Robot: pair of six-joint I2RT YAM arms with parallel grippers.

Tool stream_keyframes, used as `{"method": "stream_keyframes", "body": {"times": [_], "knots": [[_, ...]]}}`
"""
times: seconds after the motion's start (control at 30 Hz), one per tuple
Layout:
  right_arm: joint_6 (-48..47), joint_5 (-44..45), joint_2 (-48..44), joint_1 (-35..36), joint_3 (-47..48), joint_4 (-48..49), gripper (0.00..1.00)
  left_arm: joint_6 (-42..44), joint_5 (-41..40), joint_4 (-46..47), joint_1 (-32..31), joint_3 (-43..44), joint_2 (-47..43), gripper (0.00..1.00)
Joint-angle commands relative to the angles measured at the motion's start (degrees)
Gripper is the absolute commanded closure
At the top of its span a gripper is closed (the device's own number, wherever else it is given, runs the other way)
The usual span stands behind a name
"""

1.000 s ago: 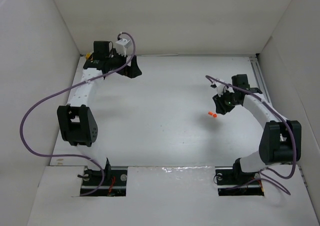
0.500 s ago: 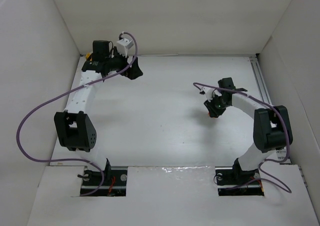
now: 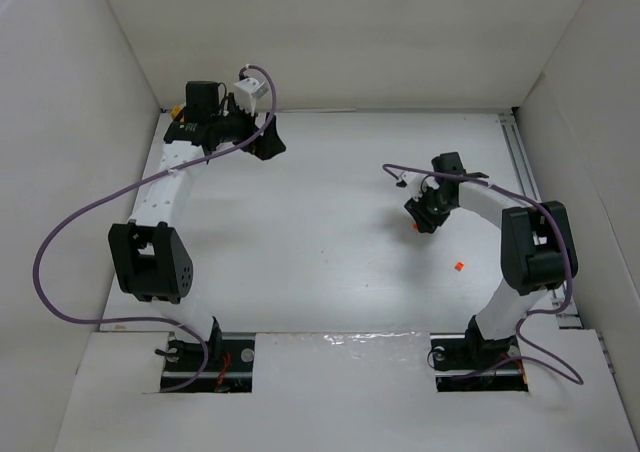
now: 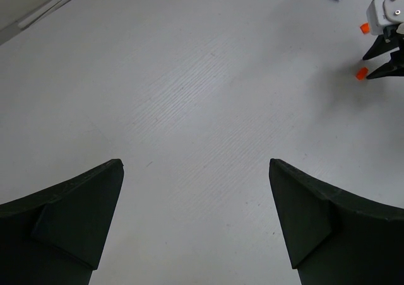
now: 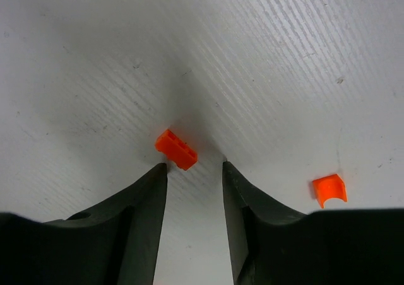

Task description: Sort the legos into containers by color

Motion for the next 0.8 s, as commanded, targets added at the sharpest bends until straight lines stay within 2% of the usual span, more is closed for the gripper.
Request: {"method": "stream_keyframes", "body": {"times": [0.0, 0.53, 0.77], "knots": [[-0.7, 0.5, 0.0, 0.6, 1.3, 3.4, 0.54, 0.8, 1.0, 0.8, 0.0, 1.1, -0.5, 0.00], [-18.0, -3.4, 1.6, 0.6, 2.4, -2.7, 0.52, 1.3, 1.5, 0.2, 0.0, 2.8, 1.2, 0.00], [-21.9, -3.9, 2.9, 1.1, 4.2, -4.9, 0.52, 1.9, 1.0, -0.3, 0.0, 2.8, 1.2, 0.00]]}}
